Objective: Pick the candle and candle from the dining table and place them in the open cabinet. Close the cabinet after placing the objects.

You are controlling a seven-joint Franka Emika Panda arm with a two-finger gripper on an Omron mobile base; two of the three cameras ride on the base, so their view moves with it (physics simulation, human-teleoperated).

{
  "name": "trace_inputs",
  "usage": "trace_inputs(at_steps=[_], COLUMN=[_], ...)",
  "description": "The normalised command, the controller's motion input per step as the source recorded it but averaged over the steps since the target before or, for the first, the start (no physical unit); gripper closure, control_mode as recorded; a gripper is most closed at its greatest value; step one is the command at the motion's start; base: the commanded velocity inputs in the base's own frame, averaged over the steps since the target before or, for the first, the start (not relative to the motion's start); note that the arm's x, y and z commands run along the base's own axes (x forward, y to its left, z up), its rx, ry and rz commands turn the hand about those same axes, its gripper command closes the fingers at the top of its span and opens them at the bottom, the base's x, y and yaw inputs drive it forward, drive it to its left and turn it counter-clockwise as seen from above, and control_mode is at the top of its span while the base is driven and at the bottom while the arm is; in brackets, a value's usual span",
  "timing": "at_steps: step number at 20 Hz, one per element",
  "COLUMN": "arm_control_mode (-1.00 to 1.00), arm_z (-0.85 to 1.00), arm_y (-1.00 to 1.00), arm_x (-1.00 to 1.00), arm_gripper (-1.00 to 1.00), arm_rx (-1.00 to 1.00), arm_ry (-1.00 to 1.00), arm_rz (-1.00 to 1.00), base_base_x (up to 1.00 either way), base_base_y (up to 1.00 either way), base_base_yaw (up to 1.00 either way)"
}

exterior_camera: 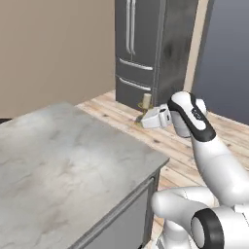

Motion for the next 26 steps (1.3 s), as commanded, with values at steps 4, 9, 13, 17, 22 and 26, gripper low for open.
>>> trace_inputs(at_steps=[4,9,13,17,22,26], arm_control_mode=[1.0,1.0,1.0,1.0,1.0,1.0], arm_z=[0.0,0.0,0.0,0.0,0.0,0.0], arm_y=[0.0,0.0,0.0,0.0,0.0,0.0], arm_x=[0.0,0.0,0.0,0.0,0.0,0.0], arm_gripper=[1.0,1.0,1.0,1.0,1.0,1.0], arm_rx=[0.0,0.0,0.0,0.0,0.0,0.0], arm_ry=[0.0,0.0,0.0,0.0,0.0,0.0], arm_rz=[0.0,0.0,0.0,0.0,0.0,0.0], base_base_x=[0.0,0.0,0.0,0.0,0.0,0.02], base_base_y=[-0.8,-0.74,-0.73,-0.75,-0.8,-0.76], base_base_yaw=[-0.5,-0.53,-0.53,-0.53,-0.51,-0.51])
